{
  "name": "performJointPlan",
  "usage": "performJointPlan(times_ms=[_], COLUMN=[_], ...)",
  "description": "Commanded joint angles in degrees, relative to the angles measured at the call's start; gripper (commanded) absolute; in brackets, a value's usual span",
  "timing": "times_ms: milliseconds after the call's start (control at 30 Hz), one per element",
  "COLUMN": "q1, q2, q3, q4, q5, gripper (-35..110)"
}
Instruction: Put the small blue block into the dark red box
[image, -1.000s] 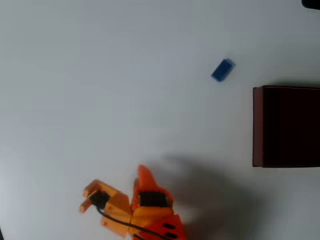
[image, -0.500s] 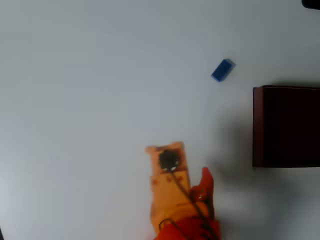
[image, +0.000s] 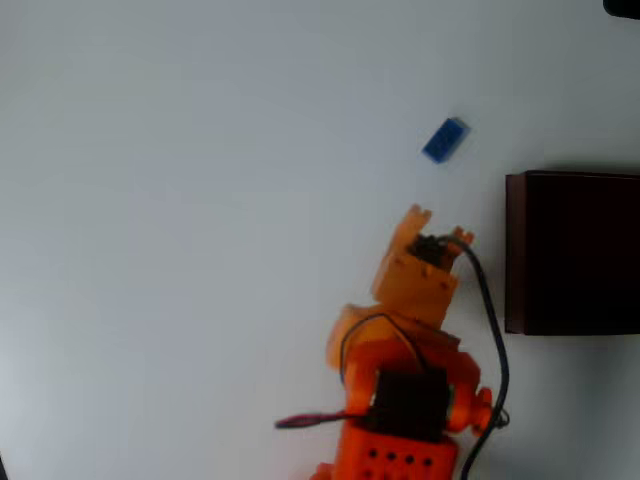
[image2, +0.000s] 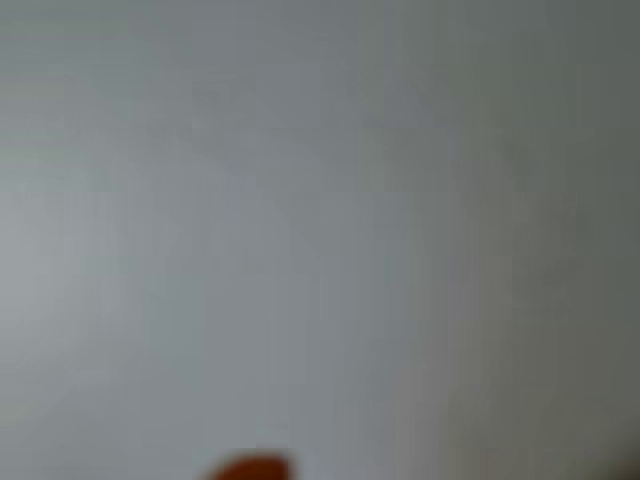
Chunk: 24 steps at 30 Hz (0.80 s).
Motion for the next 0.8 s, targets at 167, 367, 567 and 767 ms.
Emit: performJointPlan(times_ms=[167,367,567,767], q1=[-1.32,-1.76,-2.02,-0.88], q2=[-13.27,-26.46,-36.91,-42.28], q3=[-9.32,-20.21,-31.38,-35.07], q4=[-5.27,-7.56,-6.86,-7.91], q5=[14.68,17.93,15.56,12.22], gripper=[24,24,24,24])
